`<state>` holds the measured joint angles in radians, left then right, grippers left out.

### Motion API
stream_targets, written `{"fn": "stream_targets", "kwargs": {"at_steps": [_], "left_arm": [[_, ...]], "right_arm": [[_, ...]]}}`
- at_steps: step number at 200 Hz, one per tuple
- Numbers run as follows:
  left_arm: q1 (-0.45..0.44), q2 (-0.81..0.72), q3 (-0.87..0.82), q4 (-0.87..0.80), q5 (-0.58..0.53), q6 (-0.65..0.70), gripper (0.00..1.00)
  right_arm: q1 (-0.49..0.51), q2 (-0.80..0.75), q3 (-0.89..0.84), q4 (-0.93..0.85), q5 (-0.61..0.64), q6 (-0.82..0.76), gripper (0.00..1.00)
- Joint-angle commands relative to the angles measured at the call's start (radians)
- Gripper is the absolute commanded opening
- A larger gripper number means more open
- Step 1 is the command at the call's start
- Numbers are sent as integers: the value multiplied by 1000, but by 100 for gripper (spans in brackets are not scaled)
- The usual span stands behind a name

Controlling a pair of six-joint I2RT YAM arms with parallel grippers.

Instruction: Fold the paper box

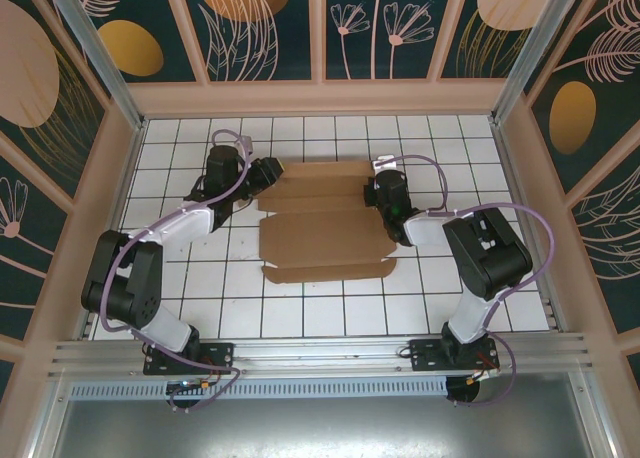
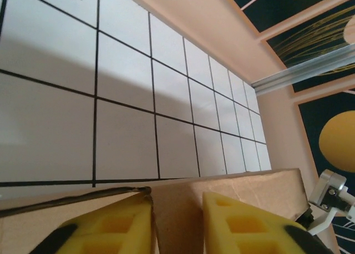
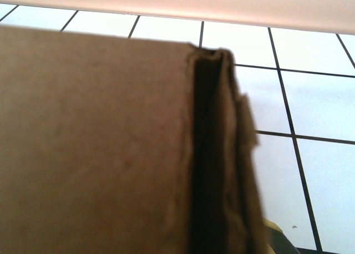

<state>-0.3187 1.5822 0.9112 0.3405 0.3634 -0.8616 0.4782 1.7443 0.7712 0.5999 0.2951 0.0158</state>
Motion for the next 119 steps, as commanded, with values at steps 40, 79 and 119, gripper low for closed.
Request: {"fn": "stream_targets", "kwargs": {"at_steps": [40, 79, 119], "left_arm": [[18, -37, -24, 17, -56, 3, 49], [17, -131, -36, -86, -135, 78, 51], [-44, -162, -71, -213, -199, 134, 24]], "right_arm": [[-9, -52, -1, -46, 110, 51, 0], [-25, -54, 4, -69, 125, 65, 0], [-35, -36, 11, -73, 100, 75, 0]]}}
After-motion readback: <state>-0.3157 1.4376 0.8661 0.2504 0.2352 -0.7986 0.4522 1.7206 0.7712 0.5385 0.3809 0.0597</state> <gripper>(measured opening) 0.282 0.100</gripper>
